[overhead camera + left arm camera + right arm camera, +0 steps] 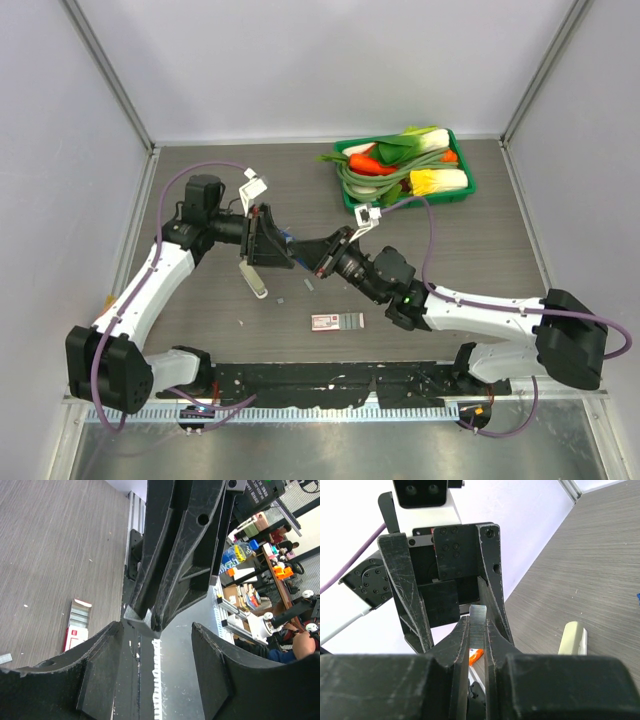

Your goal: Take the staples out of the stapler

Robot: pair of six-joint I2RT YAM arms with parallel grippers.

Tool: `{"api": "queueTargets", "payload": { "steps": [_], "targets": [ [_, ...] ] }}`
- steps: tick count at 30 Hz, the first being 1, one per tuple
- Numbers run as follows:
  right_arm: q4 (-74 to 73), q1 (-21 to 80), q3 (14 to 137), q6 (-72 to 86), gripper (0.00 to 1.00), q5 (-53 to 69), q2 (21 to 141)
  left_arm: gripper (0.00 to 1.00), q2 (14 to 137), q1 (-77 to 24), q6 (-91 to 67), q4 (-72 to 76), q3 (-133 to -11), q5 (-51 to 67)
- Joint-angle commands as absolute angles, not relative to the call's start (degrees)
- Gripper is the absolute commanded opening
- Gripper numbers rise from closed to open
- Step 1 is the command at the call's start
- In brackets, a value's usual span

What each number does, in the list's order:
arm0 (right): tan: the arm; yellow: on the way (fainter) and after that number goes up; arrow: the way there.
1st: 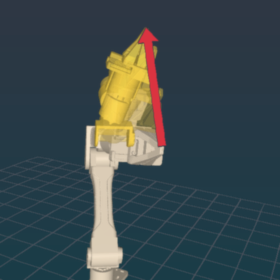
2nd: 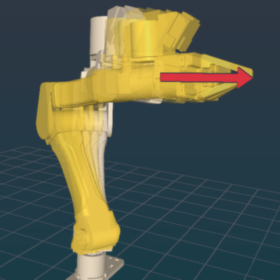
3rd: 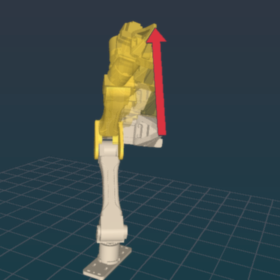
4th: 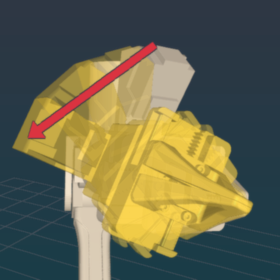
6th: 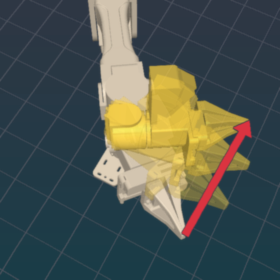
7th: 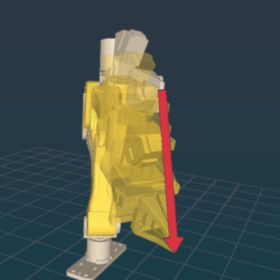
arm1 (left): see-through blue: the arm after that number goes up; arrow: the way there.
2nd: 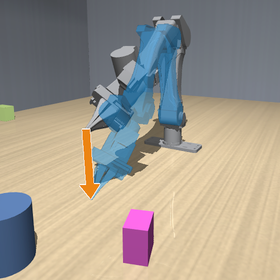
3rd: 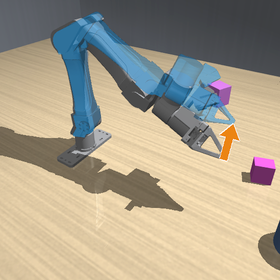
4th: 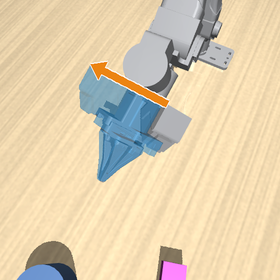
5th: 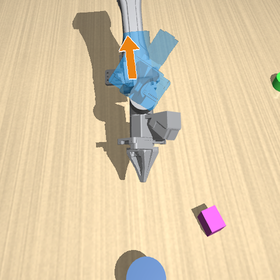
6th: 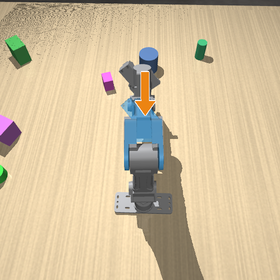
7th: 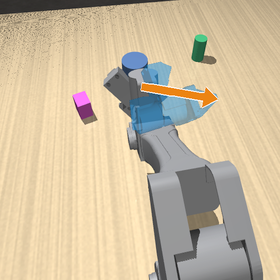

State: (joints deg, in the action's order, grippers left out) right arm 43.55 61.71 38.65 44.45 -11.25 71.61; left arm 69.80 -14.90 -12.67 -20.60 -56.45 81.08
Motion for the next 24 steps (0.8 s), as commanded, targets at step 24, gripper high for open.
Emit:
{"api": "queueTargets", "payload": {
  "steps": [24],
  "targets": [
    [49.75,62.67,37.27,42.54,0.01,-15.29,69.96,0.42,68.55,-14.59,-18.63,-15.56,-55.99,80.07]
  ]
}}
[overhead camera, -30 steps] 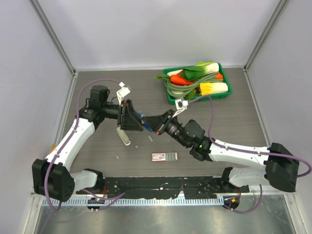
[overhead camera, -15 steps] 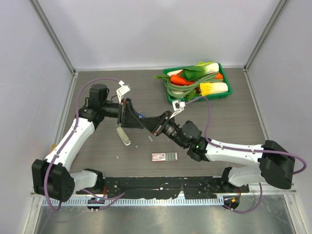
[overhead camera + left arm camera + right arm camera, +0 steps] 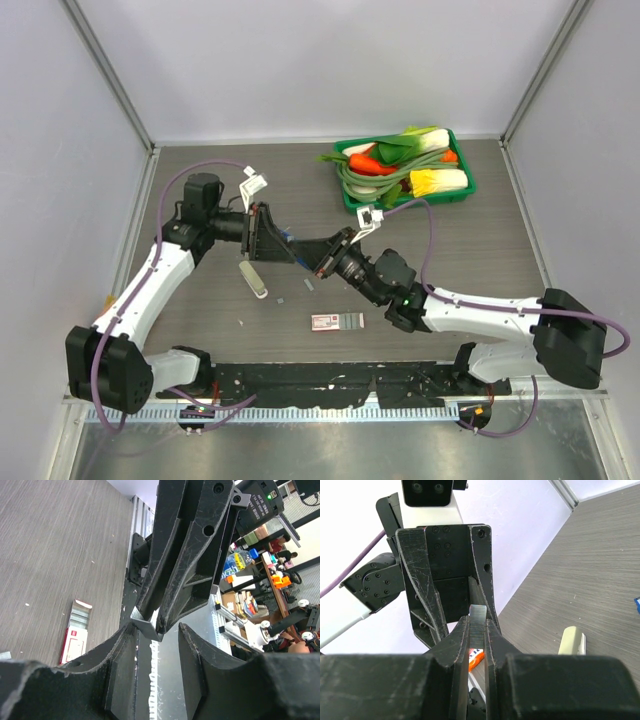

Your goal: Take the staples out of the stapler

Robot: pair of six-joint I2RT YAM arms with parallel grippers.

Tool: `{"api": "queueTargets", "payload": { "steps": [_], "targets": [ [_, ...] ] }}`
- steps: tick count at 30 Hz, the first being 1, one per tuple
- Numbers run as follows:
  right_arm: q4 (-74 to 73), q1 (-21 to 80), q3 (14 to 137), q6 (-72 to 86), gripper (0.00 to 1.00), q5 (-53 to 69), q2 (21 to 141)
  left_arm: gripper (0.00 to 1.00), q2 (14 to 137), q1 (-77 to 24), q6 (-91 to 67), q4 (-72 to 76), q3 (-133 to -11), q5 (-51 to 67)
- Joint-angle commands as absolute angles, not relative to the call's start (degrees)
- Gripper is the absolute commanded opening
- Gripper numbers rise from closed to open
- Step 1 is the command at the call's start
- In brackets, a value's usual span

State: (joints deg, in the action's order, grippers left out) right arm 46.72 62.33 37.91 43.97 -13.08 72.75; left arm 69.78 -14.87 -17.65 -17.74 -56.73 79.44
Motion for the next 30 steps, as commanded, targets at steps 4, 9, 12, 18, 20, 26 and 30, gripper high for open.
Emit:
{"api": "queueTargets", "payload": {
  "steps": [4,9,12,18,20,26,30],
  "targets": [
    [49.66,62.67,37.35,41.57,0.01,-15.56,69.35,0.42,68.38,-14.68,-19.42,-15.21,-55.9,80.24],
    [49.83,62.67,37.97,41.22,0.01,-15.47,69.87,0.42,68.29,-14.68,-20.56,-15.03,-56.42,80.42],
    [50.45,62.67,38.14,41.75,0.01,-14.94,70.66,0.42,68.2,-14.68,-20.74,-15.03,-56.78,80.16],
    [52.38,62.58,38.23,42.8,0.01,-14.42,72.59,0.42,68.29,-14.59,-21.97,-14.07,-56.78,79.72],
    [53.17,62.67,38.93,43.06,0.01,-14.15,73.38,0.42,68.29,-14.68,-23.29,-12.66,-56.51,79.72],
    [55.28,62.67,38.59,43.77,0.01,-14.06,74.62,0.31,68.47,-14.68,-23.73,-12.13,-56.87,79.37],
    [55.02,62.67,38.06,43.33,0.01,-14.94,73.65,0.23,68.38,-14.68,-23.56,-11.78,-56.25,79.45]
  ]
}}
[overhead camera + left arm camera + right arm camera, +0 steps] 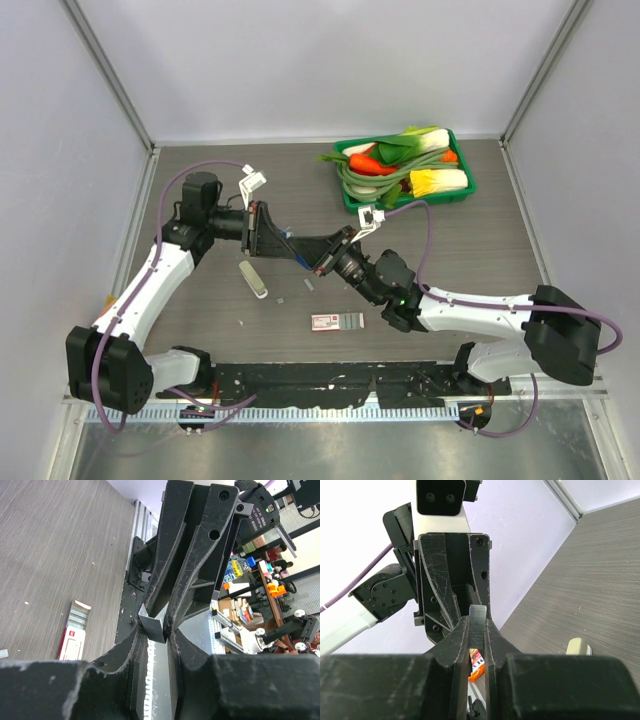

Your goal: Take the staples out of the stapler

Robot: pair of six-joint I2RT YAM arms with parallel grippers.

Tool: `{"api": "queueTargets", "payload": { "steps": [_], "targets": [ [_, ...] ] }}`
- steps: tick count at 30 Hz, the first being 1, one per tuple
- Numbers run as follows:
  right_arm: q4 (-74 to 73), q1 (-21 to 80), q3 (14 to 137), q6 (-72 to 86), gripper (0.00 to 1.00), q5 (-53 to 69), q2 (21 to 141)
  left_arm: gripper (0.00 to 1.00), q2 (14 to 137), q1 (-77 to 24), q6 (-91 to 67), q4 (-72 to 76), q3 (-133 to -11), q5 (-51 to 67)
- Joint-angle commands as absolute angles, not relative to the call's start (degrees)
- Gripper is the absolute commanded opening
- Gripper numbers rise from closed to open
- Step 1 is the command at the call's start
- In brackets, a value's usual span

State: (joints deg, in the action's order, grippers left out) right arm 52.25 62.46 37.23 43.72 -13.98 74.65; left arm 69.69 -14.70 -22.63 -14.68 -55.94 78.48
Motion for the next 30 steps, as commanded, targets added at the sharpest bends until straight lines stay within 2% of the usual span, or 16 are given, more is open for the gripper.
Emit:
{"api": "queueTargets", "payload": {
  "steps": [1,3,10,15,30],
  "targets": [
    [54.85,62.67,37.97,42.98,0.01,-15.2,73.22,0.21,68.29,-14.68,-23.64,-11.69,-55.99,79.37],
    [54.67,62.67,37.79,42.8,0.01,-15.38,72.86,0.17,68.29,-14.68,-23.64,-11.51,-55.9,79.1],
    [54.49,62.58,37.09,42.1,0.01,-16.17,72.16,0.15,68.38,-14.68,-24.26,-11.51,-56.07,79.01],
    [53.01,62.67,36.04,41.22,0.01,-17.4,69.88,0.0,68.29,-14.59,-24.26,-11.69,-55.64,78.31],
    [49.31,62.75,32.34,40.78,0.01,-17.23,65.83,0.0,68.55,-14.41,-17.41,-19.25,-57.92,73.48]
  ]
}}
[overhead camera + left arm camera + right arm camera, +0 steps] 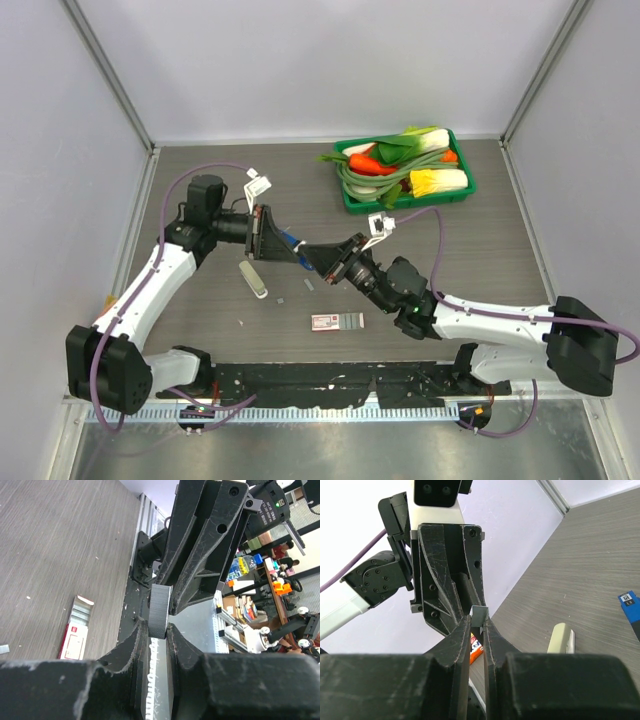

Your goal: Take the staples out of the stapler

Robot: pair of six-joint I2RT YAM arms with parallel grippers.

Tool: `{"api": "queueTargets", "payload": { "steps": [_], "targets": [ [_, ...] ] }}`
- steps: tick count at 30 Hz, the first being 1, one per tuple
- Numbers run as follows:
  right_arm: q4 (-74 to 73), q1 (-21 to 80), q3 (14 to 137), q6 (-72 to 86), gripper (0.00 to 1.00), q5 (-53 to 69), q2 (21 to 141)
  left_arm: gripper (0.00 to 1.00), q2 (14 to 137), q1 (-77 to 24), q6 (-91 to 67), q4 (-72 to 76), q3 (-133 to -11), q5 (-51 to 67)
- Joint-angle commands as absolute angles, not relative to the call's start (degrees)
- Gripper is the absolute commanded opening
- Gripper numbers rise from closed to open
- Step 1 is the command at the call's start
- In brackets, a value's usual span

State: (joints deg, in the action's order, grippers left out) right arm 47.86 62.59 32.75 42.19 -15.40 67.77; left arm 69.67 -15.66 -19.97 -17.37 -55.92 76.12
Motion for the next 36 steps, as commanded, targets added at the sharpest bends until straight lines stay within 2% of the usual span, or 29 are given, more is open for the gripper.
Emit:
{"api": "queueTargets", "payload": {
  "steps": [1,2,4,8,9,11,12,13,17,18,21,25,29,36],
  "targets": [
    [49.22,62.75,32.34,40.78,0.01,-16.97,65.92,0.0,68.38,-14.33,-17.14,-19.51,-57.75,73.39],
    [48.87,62.75,32.52,40.69,0.02,-16.79,66.0,0.0,68.38,-14.33,-16.79,-20.38,-57.92,73.21],
    [47.3,62.75,32.69,40.34,0.12,-16.7,65.4,0.0,68.38,-14.33,-14.33,-23.01,-58.44,72.86],
    [43.6,62.75,32.17,39.38,0.22,-16.52,61.98,0.0,67.94,-14.33,-9.06,-27.94,-59.41,71.81],
    [42.38,62.58,32.08,38.94,0.29,-16.18,60.92,0.0,67.85,-14.41,-6.36,-28.91,-59.5,71.28],
    [37.11,62.32,33.21,37.1,0.36,-14.25,58.38,0.0,67.68,-14.41,-3.01,-33.03,-60.37,69.97],
    [34.13,61.36,34.18,36.39,0.47,-13.02,57.84,0.0,67.5,-14.41,2.67,-34.87,-60.73,68.39],
    [27.92,60.39,35.41,35.6,0.51,-11.27,57.31,0.0,67.5,-14.5,4.81,-38.72,-61.17,67.33],
    [16.11,53.72,41.99,31.12,0.65,3.12,55.46,0.0,67.68,-14.94,16.41,-47.44,-64.24,63.9],
    [13.65,51.79,43.58,27.72,0.69,10.39,55.98,0.0,67.68,-15.46,18.52,-49.2,-64.77,63.2],
    [3.01,47.29,50.87,19.73,0.77,21.82,57.56,0.0,66.98,-17.57,27.92,-56.32,-66.7,60.13],
    [-7.88,45.62,59.83,12.33,0.78,32.32,63.52,0.0,65.66,-22.23,36.99,-65.98,-68.29,56.96],
    [-13.96,45.62,65.55,7.92,0.74,39.45,68.54,0.0,65.74,-24.96,41.74,-71.27,-70.57,55.46],
    [-22.41,45.62,69.43,1.67,0.72,42.1,70.57,0.0,65.65,-25.75,43.68,-73.48,-72.33,55.55]
  ]
}}
